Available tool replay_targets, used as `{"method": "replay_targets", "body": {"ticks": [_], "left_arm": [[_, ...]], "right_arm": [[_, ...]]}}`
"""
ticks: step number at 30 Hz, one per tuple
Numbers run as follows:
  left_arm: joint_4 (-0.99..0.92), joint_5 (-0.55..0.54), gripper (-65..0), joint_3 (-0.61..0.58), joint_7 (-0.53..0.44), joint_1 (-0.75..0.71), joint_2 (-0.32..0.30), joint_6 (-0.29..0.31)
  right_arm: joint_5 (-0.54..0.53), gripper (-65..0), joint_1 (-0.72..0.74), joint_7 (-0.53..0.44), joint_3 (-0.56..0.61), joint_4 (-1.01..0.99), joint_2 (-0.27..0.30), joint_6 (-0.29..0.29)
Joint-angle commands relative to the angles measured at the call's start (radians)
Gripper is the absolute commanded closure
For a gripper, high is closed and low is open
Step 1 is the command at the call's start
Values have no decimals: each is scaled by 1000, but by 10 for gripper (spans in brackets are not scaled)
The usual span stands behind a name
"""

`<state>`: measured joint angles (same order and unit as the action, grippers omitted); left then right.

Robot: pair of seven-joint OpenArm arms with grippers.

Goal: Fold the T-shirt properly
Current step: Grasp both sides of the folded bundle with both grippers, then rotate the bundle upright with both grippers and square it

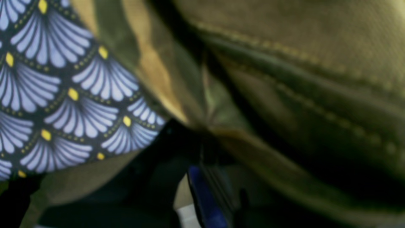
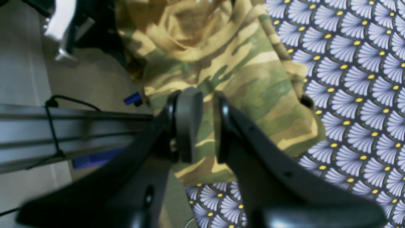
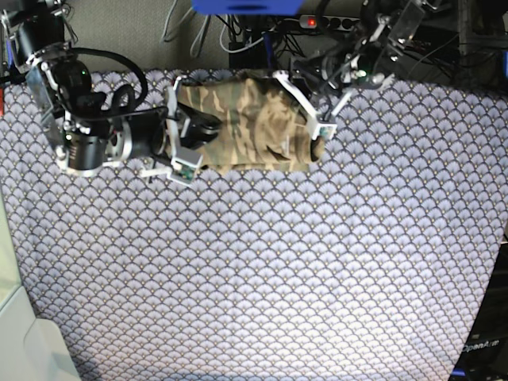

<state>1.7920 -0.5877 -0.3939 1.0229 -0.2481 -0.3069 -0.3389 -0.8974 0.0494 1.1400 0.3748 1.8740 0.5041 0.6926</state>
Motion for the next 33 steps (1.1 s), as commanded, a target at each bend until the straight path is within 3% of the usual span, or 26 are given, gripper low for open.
{"method": "replay_targets", "body": {"ticks": [1, 12, 18, 24, 27, 33], "left_arm": [[-2, -2, -25, -7, -45, 19, 15, 10], [-59, -10, -25, 105, -57, 91, 18, 8], [-93, -2, -25, 105, -57, 189, 67, 8], [-272, -1, -25, 105, -79, 301, 120, 10], [-311, -2, -25, 105, -112, 319, 119, 10], [-386, -1, -25, 103, -135, 356, 113, 13]], "right_arm": [[-19, -92, 13, -19, -7, 14, 12, 6], [-19, -92, 14, -19, -7, 14, 44, 6], [-19, -92, 14, -19, -7, 12, 44, 6], [-16, -92, 45, -45, -6, -139, 46, 6], [31, -92, 74, -68, -6, -218, 64, 6], [240, -92, 123, -74, -6, -254, 70, 6]]}}
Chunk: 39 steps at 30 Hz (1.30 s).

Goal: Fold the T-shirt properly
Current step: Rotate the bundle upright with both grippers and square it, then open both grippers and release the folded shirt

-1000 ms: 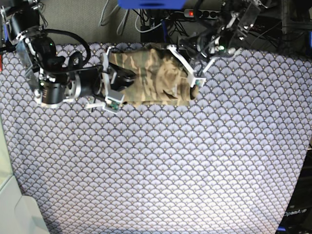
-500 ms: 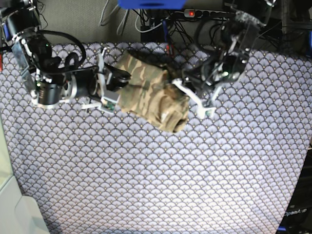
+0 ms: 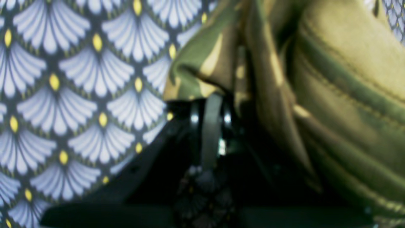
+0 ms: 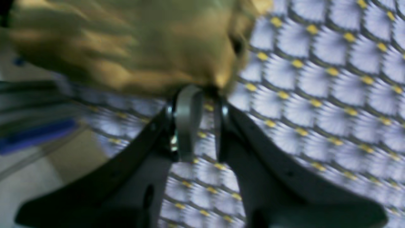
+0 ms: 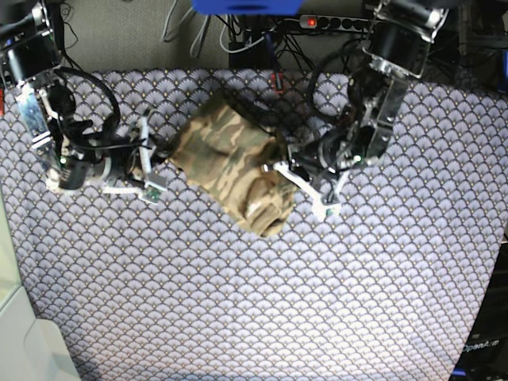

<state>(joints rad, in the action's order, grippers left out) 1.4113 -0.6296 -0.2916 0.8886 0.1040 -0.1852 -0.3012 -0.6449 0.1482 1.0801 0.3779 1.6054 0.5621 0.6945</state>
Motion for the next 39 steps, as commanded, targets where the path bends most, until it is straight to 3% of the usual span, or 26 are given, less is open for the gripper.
{"method": "replay_targets", "body": {"ticks": [1, 8, 12, 18, 26, 29, 39], "left_arm": [[-19, 41, -25, 1, -1, 10, -9, -23], [-42, 41, -25, 1, -1, 30, -3, -23], [-43, 41, -25, -1, -1, 64, -3, -23], [-45, 41, -25, -4, -16, 104, 3, -23], [-212, 41, -25, -5, -105, 176, 79, -22], [-251, 41, -25, -5, -128, 191, 103, -22], [-275, 41, -25, -5, -141, 234, 125, -22]], "right_arm": [[18, -92, 26, -15, -9, 14, 13, 4], [99, -92, 52, -21, -10, -40, 0, 4], [102, -92, 49, -88, -4, -124, -34, 4], [99, -92, 9, -91, -3, -136, -103, 4], [98, -92, -121, -88, -3, 86, -133, 4], [99, -92, -161, -47, -3, 151, -155, 4], [101, -92, -187, -31, -3, 160, -173, 4]]}}
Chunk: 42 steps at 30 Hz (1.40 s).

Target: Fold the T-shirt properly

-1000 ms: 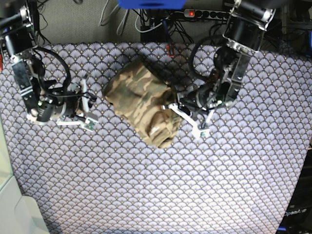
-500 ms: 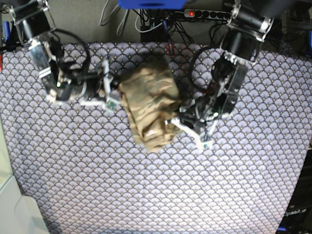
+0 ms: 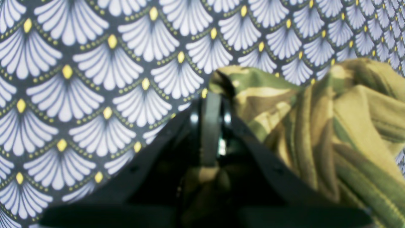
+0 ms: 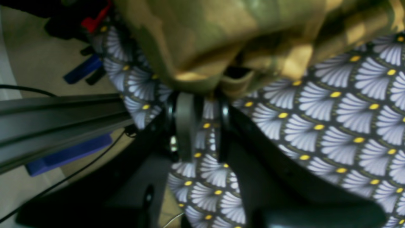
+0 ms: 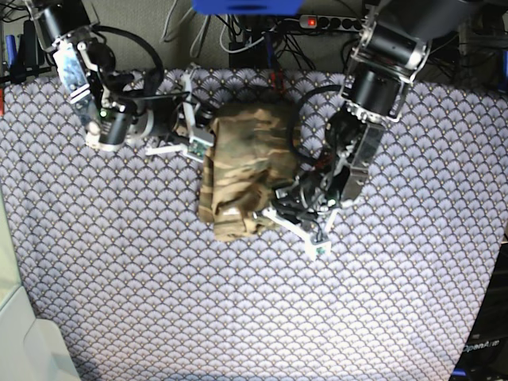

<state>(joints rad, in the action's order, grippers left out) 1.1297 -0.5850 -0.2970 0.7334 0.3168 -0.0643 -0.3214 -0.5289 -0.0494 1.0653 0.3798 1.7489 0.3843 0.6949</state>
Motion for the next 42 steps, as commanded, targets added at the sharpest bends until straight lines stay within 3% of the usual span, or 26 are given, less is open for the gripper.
{"method": "replay_targets", "body": {"ticks": [1, 6, 11, 14, 18, 23, 26, 31, 38, 42], "left_arm": [[10, -3, -25, 0, 15, 23, 4, -2], [88, -11, -25, 5, 25, 18, -18, -2], [266, -13, -25, 18, 81, -8, -113, -8], [369, -14, -25, 92, 136, -46, -168, -8], [545, -14, -25, 266, 220, -190, -239, -2], [741, -14, -25, 358, 231, -434, -326, 0], [832, -14, -25, 359, 229, -571, -363, 0], [879, -14, -25, 350, 231, -727, -365, 0], [879, -11, 0, 241, 231, -795, -371, 0], [870, -3, -3, 114, 226, -833, -369, -6]], "right_arm": [[-13, -92, 1, -18, -5, 15, 5, 3], [-13, -92, -10, -17, -9, 21, 28, 3], [-10, -91, -11, -15, -12, 19, 58, 3], [-10, -91, -17, -13, -18, 19, 83, 3], [-10, -90, -45, 43, -118, 18, 100, 3], [-10, -39, -86, 120, -265, 21, 114, 3], [-12, 0, -140, 128, -353, 21, 121, 3], [-12, 0, -261, 125, -488, 23, 124, 3], [-12, 0, -470, 99, -671, 151, 135, 3], [-12, 0, -568, 94, -724, 191, 129, 3]]}}
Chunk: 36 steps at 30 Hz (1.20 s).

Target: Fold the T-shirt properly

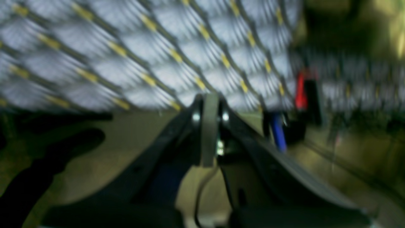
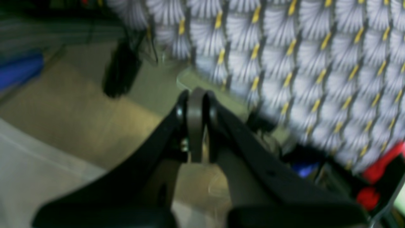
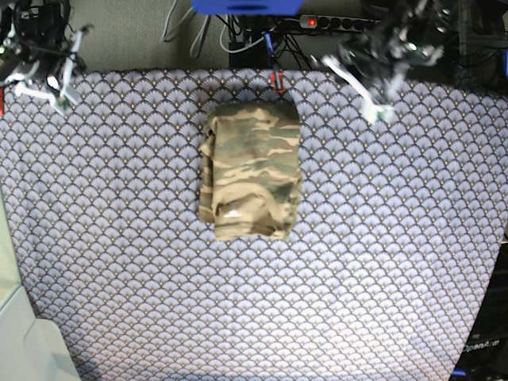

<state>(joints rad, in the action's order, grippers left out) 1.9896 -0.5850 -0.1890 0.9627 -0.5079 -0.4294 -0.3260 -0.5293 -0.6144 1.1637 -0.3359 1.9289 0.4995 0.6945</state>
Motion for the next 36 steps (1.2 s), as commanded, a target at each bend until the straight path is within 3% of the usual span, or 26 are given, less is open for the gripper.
{"method": "replay_targets", "body": {"ticks": [1, 4, 6, 11, 17, 24, 32, 36], "left_arm": [[-2, -3, -3, -22, -9, -21, -4, -3], [-51, 23, -3, -76, -11, -33, 4, -3], [-98, 79, -3, -119, -17, -33, 11, -3], [-306, 164, -3, -191, -178, -42, 25, 1], [-499, 164, -3, -246, -317, -64, 48, 1], [-720, 211, -3, -241, -446, -85, 105, 1], [-1031, 201, -4, -241, -676, -2, 146, 5], [-1162, 201, -4, -241, -703, 68, 191, 5]], "right_arm": [[-8, 0, -23, -18, -9, 10, 0, 4], [54, 0, -86, -86, -10, 10, -38, 4], [157, 0, -111, -136, -9, 2, -84, 4], [456, 0, -89, -293, -6, -170, -216, 4], [641, 0, -28, -522, -7, -474, -273, 4], [660, 0, 74, -721, -6, -840, -267, 4], [662, 0, 268, -930, -6, -1233, -256, 4], [662, 0, 359, -1077, 60, -1426, -255, 4]]}}
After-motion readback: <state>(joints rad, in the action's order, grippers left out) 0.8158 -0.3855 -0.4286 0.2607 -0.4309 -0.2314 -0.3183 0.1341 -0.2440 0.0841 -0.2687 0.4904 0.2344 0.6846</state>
